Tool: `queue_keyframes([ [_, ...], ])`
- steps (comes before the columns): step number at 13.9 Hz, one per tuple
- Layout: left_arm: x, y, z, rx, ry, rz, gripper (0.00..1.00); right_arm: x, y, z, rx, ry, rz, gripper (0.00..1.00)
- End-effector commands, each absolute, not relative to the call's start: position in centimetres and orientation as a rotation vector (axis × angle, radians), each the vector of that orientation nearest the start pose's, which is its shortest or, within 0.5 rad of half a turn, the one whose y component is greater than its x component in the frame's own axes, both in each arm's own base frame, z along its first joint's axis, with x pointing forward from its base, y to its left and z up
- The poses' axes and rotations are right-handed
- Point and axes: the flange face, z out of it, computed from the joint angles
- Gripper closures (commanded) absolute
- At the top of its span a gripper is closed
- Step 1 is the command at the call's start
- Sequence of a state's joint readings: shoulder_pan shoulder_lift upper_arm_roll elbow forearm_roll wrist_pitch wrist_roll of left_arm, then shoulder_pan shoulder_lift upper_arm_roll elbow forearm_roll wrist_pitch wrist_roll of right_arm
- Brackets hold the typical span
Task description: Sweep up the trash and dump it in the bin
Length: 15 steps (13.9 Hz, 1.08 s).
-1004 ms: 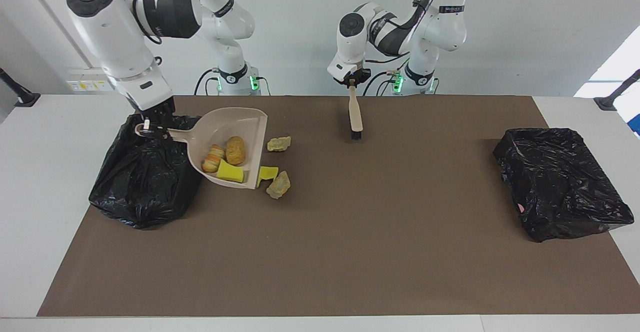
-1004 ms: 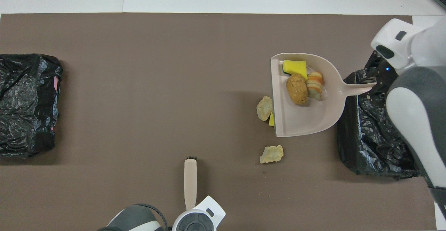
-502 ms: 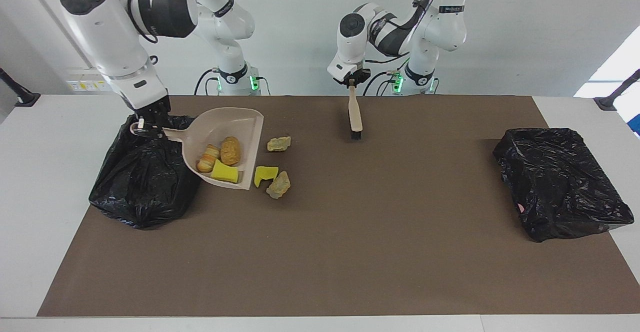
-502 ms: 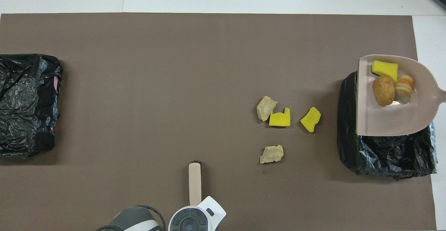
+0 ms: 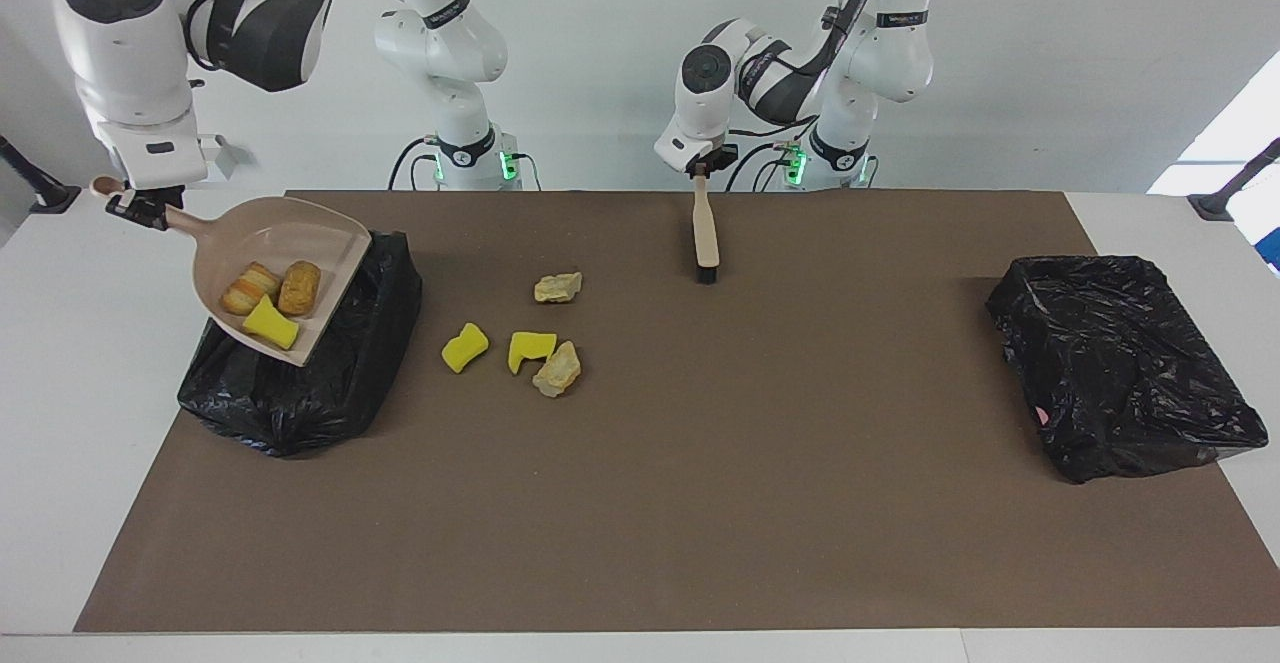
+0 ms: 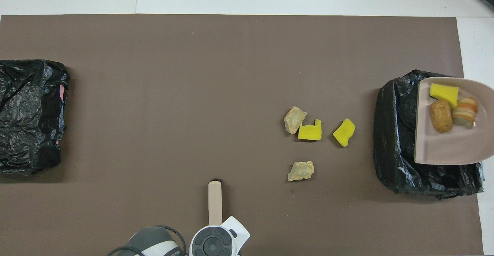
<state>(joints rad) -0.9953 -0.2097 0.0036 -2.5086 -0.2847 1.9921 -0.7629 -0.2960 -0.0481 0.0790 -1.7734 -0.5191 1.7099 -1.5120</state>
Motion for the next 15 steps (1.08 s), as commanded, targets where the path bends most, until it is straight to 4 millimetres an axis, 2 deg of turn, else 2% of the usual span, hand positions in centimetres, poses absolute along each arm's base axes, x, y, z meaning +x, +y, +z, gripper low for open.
queue_keyframes([
  [1, 22.2, -35.2, 33.6, -3.037, 0.162, 0.593, 0.18, 49.3, -18.1, 57.6, -2.699, -2.156, 0.789, 1.0],
  [2, 23.2, -35.3, 33.9, -3.054, 0.205, 0.589, 0.0, 48.6, -18.1, 57.1, -2.696, -2.213, 0.838, 1.0],
  [4, 26.7, -35.0, 35.6, -3.098, 0.166, 0.549, 0.0, 47.3, -17.9, 56.6, -2.771, -2.181, 0.854, 1.0],
  [6, 30.7, -34.7, 37.0, -3.096, 0.198, 0.431, 0.0, 46.7, -17.1, 56.4, -2.837, -2.174, 0.931, 1.0],
  [8, 35.5, -34.1, 39.0, -3.118, 0.15, 0.314, 0.0, 46.9, -15.8, 56.5, -2.835, -2.194, 0.935, 1.0],
  [9, 38.7, -33.3, 39.8, -3.134, 0.114, 0.273, 0.0, 46.8, -15.7, 56.4, -2.84, -2.188, 0.935, 1.0],
  [11, 43.9, -31.1, 41.7, -3.159, 0.117, 0.187, 0.0, 46.8, -15.8, 56.4, -2.84, -2.186, 0.943, 1.0],
  [12, 46.7, -29.4, 43.1, -3.152, 0.169, 0.108, 0.0, 46.7, -15.9, 56.4, -2.833, -2.19, 0.947, 1.0],
  [15, 52.1, -23.3, 47.4, -3.167, 0.246, -0.019, 0.0, 46.7, -16.0, 56.3, -2.822, -2.19, 0.956, 1.0],
])
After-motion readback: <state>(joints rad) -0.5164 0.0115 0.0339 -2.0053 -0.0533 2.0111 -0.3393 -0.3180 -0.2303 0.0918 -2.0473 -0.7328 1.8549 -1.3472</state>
